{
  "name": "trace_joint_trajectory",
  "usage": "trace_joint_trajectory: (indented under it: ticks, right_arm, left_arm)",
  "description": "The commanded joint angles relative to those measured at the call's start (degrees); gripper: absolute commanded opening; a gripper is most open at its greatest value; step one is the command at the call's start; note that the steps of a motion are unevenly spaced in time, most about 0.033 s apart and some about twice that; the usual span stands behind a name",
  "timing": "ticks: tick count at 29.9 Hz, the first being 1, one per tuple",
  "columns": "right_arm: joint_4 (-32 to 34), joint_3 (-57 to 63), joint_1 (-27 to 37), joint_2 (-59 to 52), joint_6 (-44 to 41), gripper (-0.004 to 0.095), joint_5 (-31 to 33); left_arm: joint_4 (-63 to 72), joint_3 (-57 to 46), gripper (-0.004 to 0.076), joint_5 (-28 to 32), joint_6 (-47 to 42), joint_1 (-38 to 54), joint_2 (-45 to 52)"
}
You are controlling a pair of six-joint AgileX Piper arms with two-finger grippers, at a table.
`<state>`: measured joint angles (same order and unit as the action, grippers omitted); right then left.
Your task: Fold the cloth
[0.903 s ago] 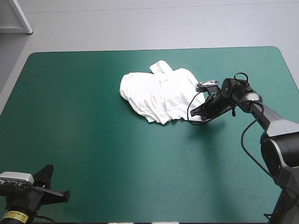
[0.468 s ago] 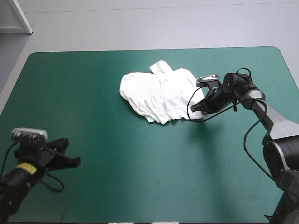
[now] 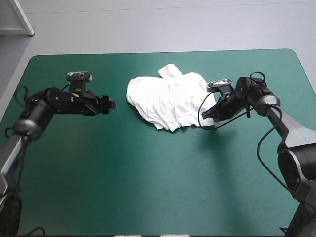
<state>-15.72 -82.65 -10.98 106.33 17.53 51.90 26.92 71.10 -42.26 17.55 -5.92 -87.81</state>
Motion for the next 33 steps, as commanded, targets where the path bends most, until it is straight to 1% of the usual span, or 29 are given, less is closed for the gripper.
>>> trace_joint_trajectory:
  ticks: [1,3,5,12,20,24,28,31,33]
  right_arm:
    - [-0.48,-1.76,0.03,-3.37,0.65,-0.0013,-0.29]
    - [-0.1,-1.76,0.03,-3.37,0.65,-0.0013,-0.17]
    - [0.21,-1.76,0.03,-3.37,0.65,-0.0013,0.07]
    - [1.91,-1.76,0.03,-3.37,0.65,-0.0013,1.14]
    - [2.05,-1.76,0.03,-3.37,0.65,-0.0013,0.67]
    - [1.91,-1.76,0.03,-3.37,0.65,-0.0013,0.57]
    - [1.91,-1.76,0.03,-3.37,0.65,-0.0013,0.78]
    - [1.91,-1.76,0.03,-3.37,0.65,-0.0013,0.91]
    - [1.91,-1.76,0.03,-3.37,0.65,-0.0013,0.91]
  left_arm:
    - [5.69,9.13,0.0522,-1.93,2.41,-0.11,-7.48]
    - [8.1,12.83,0.0522,-3.39,4.56,-0.11,-11.61]
    - [9.54,16.81,0.0522,-3.91,4.68,-0.11,-14.97]
    - [12.43,26.41,0.0522,-3.24,4.68,-0.11,-21.4]
    - [12.71,27.14,0.0522,-2.03,6.48,-1.06,-26.61]
    - [11.43,27.14,0.0522,1.82,7.03,-3.15,-28.37]
    - [8.76,27.18,0.0521,3.53,7.47,-5.26,-29.62]
    - [5.47,27.18,0.0473,3.16,6.8,-5.27,-29.89]
    - [2.53,27.18,0.0406,3.01,5.53,-5.13,-29.89]
